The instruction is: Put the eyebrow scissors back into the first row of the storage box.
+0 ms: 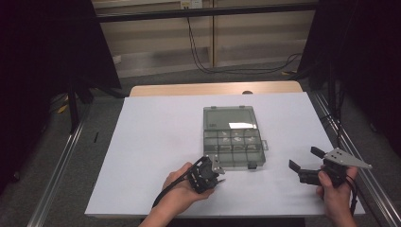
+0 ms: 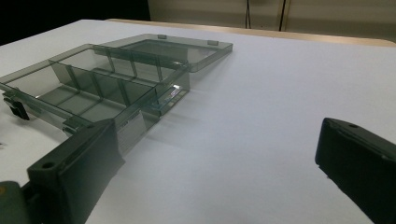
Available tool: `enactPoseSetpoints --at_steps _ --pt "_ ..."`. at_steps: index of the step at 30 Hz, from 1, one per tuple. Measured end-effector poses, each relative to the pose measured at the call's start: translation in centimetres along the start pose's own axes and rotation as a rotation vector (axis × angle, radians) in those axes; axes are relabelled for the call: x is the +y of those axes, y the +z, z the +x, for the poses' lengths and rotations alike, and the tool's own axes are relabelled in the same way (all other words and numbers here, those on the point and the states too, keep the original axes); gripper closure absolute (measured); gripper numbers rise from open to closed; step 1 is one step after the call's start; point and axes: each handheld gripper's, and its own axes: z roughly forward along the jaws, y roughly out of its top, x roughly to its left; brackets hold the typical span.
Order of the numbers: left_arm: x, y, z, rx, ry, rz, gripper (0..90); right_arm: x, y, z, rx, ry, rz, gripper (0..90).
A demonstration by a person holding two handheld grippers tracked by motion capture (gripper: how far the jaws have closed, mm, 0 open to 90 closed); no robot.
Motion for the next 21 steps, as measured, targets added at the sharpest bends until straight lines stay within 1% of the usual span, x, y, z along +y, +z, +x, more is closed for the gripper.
enactPoseSetpoints --at_steps 2,3,4,5,6,8,10,11,12,13,16,18,20,21 --pt "0.0 0.0 0.0 -0.002 0.002 -0.001 87.0 0.0 0.0 0.0 -0.001 -0.001 0.000 0.0" --pt "0.1 -0.1 0.1 -0.005 0.028 0.012 87.0 0.0 0.0 0.0 0.000 -0.002 0.001 0.0" --pt "0.1 -0.2 0.0 -0.001 0.029 0.007 87.2 0.0 0.0 0.0 -0.001 -0.003 0.001 0.0" --pt "0.1 -0.1 -0.2 -0.007 0.008 -0.010 87.4 0.0 0.0 0.0 0.000 -0.001 0.001 0.0" --pt "0.2 -0.3 -0.1 -0.010 0.030 0.007 87.8 0.0 0.0 0.0 -0.001 -0.001 0.001 0.0" --pt "0.3 -0.2 -0.4 -0.023 0.018 -0.009 88.7 0.0 0.0 0.0 -0.001 0.001 0.001 0.0" --pt "0.4 0.2 -0.6 -0.009 0.032 0.015 89.6 0.0 0.0 0.0 -0.002 0.001 0.002 0.0" --pt "0.5 0.2 -0.5 -0.007 0.056 0.025 89.6 0.0 0.0 0.0 -0.002 0.001 0.002 0.0" --pt "0.5 0.2 -0.5 -0.011 0.030 0.021 89.6 0.0 0.0 0.0 -0.002 0.001 0.001 0.0" --pt "0.5 0.3 -0.4 -0.019 0.022 0.019 89.6 0.0 0.0 0.0 -0.002 -0.001 0.000 0.0" --pt "0.4 0.4 -0.1 -0.029 0.025 0.025 89.3 0.0 0.0 0.0 -0.001 -0.002 0.001 0.0" --pt "0.4 0.6 -0.1 -0.035 0.001 0.021 88.8 0.0 0.0 0.0 -0.003 0.002 0.001 0.0" --pt "0.3 0.9 0.1 -0.041 0.008 0.052 87.6 -0.1 0.0 -0.1 -0.002 0.000 0.002 0.0" --pt "0.3 1.1 0.1 -0.049 -0.016 0.039 87.2 -0.1 0.1 0.0 -0.001 0.000 0.002 0.0"
